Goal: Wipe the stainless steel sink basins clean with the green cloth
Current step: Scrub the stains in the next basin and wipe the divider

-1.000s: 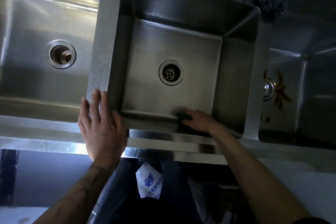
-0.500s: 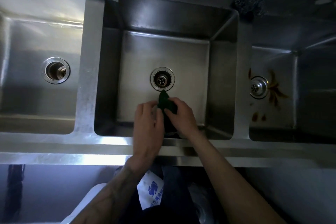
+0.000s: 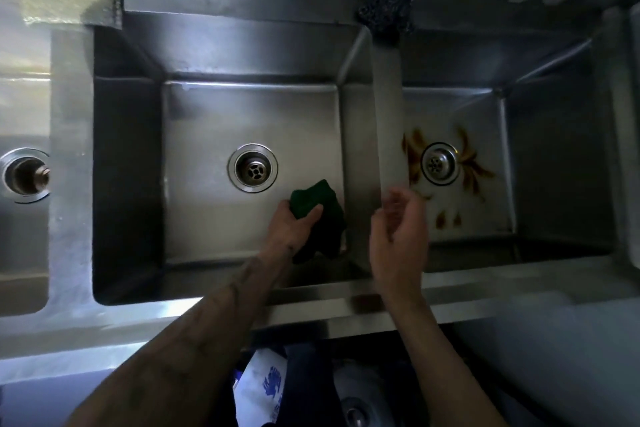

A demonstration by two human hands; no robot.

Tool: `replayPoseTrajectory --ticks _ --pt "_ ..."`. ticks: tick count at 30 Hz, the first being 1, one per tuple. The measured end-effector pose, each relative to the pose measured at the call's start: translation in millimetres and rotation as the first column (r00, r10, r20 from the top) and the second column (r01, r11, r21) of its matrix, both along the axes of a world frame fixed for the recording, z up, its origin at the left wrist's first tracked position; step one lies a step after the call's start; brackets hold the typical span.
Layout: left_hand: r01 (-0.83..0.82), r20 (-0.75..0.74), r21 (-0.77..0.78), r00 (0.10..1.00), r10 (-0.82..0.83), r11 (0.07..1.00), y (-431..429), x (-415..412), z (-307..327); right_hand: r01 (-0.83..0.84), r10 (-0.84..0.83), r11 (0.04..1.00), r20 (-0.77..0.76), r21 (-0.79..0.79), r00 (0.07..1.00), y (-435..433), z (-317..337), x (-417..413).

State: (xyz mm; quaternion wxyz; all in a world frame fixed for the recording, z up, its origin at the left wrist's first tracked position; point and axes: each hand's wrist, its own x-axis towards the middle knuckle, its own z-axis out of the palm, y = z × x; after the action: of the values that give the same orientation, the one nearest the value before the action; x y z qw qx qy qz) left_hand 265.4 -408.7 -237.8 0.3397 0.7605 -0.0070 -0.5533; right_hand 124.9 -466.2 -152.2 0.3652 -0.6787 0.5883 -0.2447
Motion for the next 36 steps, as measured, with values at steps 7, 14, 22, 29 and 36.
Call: replayPoseTrajectory --ticks 7,14,22,29,36 --pt "0.166 -0.027 0.157 0.986 -0.164 0.974 -41.1 -53.8 -35.5 -0.006 -0.032 0.993 -0.316 -0.121 0.948 -47.7 -45.7 -18.1" --pt "-0.072 -0.095 0.167 0.992 0.089 0.983 -50.4 -78.3 -85.0 -0.01 -0.049 0.986 -0.344 -0.168 0.938 -45.8 -51.0 -16.8" --pt "-0.186 -0.056 -0.108 0.982 0.181 0.977 -54.5 -86.7 3.9 0.02 -0.074 0.989 -0.369 -0.149 0.927 -46.0 -49.9 -14.3" --pt "-0.141 0.007 -0.11 0.99 0.143 0.984 -60.5 -88.7 8.5 0.028 -0.093 0.985 -0.397 -0.168 0.913 -46.5 -51.9 -13.8" --pt "-0.189 -0.022 -0.101 0.982 0.187 0.977 -71.6 -90.0 -15.4 0.035 -0.099 0.984 -0.38 -0.172 0.92 -47.1 -51.2 -13.7"
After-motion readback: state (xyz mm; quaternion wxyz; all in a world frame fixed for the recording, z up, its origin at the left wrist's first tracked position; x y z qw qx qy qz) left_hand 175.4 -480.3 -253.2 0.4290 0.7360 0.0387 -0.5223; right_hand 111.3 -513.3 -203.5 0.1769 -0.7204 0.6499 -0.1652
